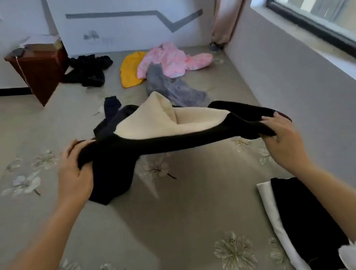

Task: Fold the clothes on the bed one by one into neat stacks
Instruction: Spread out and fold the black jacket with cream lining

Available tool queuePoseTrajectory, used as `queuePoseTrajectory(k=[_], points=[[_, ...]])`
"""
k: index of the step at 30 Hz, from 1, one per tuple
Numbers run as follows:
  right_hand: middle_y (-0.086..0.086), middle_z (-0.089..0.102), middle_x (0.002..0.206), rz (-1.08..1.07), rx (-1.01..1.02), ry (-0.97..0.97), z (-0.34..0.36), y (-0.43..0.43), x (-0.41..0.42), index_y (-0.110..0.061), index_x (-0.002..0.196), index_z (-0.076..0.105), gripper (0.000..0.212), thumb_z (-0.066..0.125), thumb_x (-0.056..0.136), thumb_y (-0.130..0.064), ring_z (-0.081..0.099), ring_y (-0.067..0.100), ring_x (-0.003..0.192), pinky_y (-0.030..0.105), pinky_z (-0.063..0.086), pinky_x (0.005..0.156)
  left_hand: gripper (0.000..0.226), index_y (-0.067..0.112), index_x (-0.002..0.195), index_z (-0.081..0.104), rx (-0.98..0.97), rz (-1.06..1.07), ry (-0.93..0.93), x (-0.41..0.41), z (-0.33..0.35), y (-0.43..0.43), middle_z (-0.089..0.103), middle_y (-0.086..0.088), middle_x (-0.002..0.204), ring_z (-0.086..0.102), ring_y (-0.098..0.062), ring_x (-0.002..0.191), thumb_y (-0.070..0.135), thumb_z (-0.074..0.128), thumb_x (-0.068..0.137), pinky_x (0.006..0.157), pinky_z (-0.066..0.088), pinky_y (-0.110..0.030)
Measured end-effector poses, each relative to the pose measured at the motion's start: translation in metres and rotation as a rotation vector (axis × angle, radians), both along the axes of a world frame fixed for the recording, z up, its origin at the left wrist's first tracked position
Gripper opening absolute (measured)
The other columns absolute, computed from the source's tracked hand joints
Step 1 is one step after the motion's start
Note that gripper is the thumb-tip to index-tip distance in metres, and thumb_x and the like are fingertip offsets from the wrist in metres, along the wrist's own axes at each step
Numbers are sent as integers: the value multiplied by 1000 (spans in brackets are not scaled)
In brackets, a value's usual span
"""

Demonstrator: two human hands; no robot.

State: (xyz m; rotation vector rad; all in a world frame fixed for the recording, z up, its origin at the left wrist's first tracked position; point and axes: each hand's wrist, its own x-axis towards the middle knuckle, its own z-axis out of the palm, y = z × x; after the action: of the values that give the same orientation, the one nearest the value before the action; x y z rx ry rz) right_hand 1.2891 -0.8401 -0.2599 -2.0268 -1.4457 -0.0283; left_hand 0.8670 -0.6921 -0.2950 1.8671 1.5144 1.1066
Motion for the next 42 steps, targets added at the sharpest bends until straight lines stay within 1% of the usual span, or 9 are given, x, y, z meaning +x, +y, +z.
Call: queuePoseTrajectory(k=[9, 17, 23, 27, 30, 32, 34, 39, 42], points=[[6, 41, 149, 17, -819, 143, -179, -79, -45, -15, 138, 51, 41, 48, 97, -12, 15, 29, 146, 37, 16, 116, 52, 26, 130, 56, -705, -200, 297, -41, -167, -119, 21, -7, 154, 26, -27, 140, -8, 48, 91, 111, 33, -41], [2, 51, 137, 78, -1493, 44, -247, -131, -75, -32, 137, 49, 55, 41, 90, -6, 43, 21, 129, 46, 28, 111, 50, 21, 146, 34, -1213, -380, 737, -56, -244, -170, 23, -12, 154, 36, -26, 136, 17, 46, 98, 104, 35, -26], [4, 50, 139, -77, -1174, 437, -282, -88, -114, -18, 147, 33, 55, 49, 94, -26, 45, 23, 128, 43, 31, 109, 54, 13, 145, 36, -1022, -149, 528, -13, -267, -155, 53, -13, 131, 57, -20, 104, 21, 54, 94, 85, 46, -29], [12, 47, 140, -165, -1120, 633, -309, -74, -130, -9, 150, 20, 69, 54, 93, -29, 49, 28, 122, 36, 46, 93, 73, 18, 152, 16, -1095, -91, 349, 14, -290, -150, 40, -15, 145, 44, -27, 128, 27, 58, 93, 99, 40, -35], [-1, 63, 88, -187, -932, 704, -322, -76, -136, -17, 102, 58, 12, 52, 92, -16, 54, 12, 70, 26, 41, 56, 82, 26, 153, 4, -1177, -77, 172, 28, -301, -149, 48, -9, 138, 51, -24, 121, 25, 59, 92, 91, 43, -30], [-8, 46, 55, -266, -712, 716, -325, -81, -135, -16, 63, 45, 23, 50, 85, -12, 38, 8, 50, 28, 31, 47, 79, 34, 151, 8, -1139, -84, 154, 35, -303, -150, 62, -6, 112, 62, -21, 95, 20, 58, 91, 74, 48, -26], [-6, 40, 49, -398, -593, 733, -323, -93, -129, -14, 55, 40, 27, 50, 80, -11, 35, 8, 47, 29, 27, 46, 74, 40, 147, 19, -1048, -93, 179, 39, -304, -152, 62, -5, 89, 61, -19, 76, 14, 55, 89, 59, 46, -24], [3, 56, 83, -319, -1167, 711, -331, -116, -113, -9, 91, 52, 8, 52, 84, -12, 54, 17, 72, 27, 40, 55, 71, 37, 147, 22, -1063, -224, 312, 45, -309, -153, 52, 2, 104, 55, -13, 84, 17, 55, 88, 64, 46, -25], [0, 54, 104, -288, -946, 735, -334, -93, -115, -18, 109, 46, 28, 57, 83, -18, 55, 14, 89, 32, 51, 72, 81, 49, 145, 10, -895, -172, 381, 58, -310, -143, 31, -3, 133, 45, -18, 111, 29, 60, 85, 85, 48, -31]])
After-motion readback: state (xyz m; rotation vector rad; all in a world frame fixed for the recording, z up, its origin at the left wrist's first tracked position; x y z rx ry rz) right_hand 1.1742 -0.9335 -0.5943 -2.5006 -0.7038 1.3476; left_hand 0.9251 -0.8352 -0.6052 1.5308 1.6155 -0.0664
